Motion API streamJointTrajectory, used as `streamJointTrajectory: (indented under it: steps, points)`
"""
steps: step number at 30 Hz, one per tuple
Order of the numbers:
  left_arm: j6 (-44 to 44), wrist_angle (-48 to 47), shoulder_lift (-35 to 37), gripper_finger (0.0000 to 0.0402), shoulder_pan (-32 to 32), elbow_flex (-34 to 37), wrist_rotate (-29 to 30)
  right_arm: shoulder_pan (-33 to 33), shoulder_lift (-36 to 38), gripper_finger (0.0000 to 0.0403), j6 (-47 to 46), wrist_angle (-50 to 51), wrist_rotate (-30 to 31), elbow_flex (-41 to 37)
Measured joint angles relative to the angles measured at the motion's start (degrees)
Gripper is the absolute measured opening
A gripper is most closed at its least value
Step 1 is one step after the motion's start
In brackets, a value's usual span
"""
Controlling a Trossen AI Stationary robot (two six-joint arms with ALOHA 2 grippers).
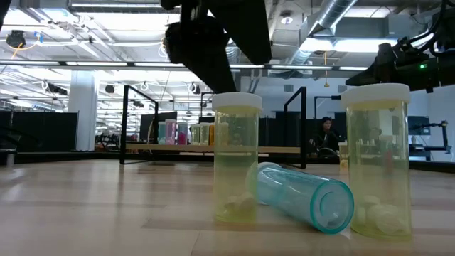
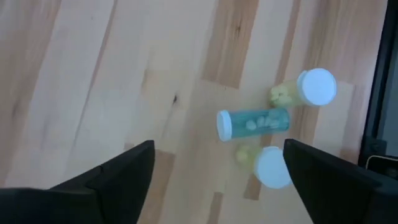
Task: Pick and place medicine bottles onto shelf by color
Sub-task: Put the yellow pill bottle on the shelf
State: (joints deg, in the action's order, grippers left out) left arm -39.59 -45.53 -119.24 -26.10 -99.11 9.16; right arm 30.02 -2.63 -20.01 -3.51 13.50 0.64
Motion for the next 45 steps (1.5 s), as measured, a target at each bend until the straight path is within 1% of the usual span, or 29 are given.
streamJointTrajectory:
  steps: [3,8,10,16,21,27,32,37,45]
  points:
    - [-3.1,-0.6,0.0,0.0359,-1.1,0.0,1.0,0.0,0.0,0.0249,0.0,0.0,0.0,0.0]
    - [-7.1,0.3,0.0,0.0392,-3.7,0.0,6.6,0.0,0.0,0.0249,0.0,0.0,0.0,0.0]
    - [-7.9,0.2,0.0,0.0398,-4.4,0.0,7.8,0.0,0.0,0.0249,0.0,0.0,0.0,0.0]
    - [-8.3,1.1,-2.4,0.0399,-5.3,0.0,7.7,0.0,0.0,0.0249,0.0,0.0,0.0,0.0]
    - [-6.8,2.0,-4.4,0.0400,-5.6,-0.1,6.2,0.0,0.0,0.0249,0.0,0.0,0.0,0.0]
    - [-6.0,2.0,-6.9,0.0400,-5.9,0.0,6.3,0.0,-0.1,0.0249,0.0,0.1,0.0,0.0]
    - [-2.5,2.4,-7.5,0.0400,-6.1,0.0,6.8,0.0,0.0,0.0249,0.0,0.1,0.0,0.0]
    - [1.1,2.5,-7.5,0.0381,-6.3,0.0,9.4,0.0,0.0,0.0249,0.0,0.0,0.0,0.0]
    - [2.7,2.9,-7.5,0.0318,-6.5,0.0,9.2,0.0,0.0,0.0249,0.0,0.1,0.0,0.0]
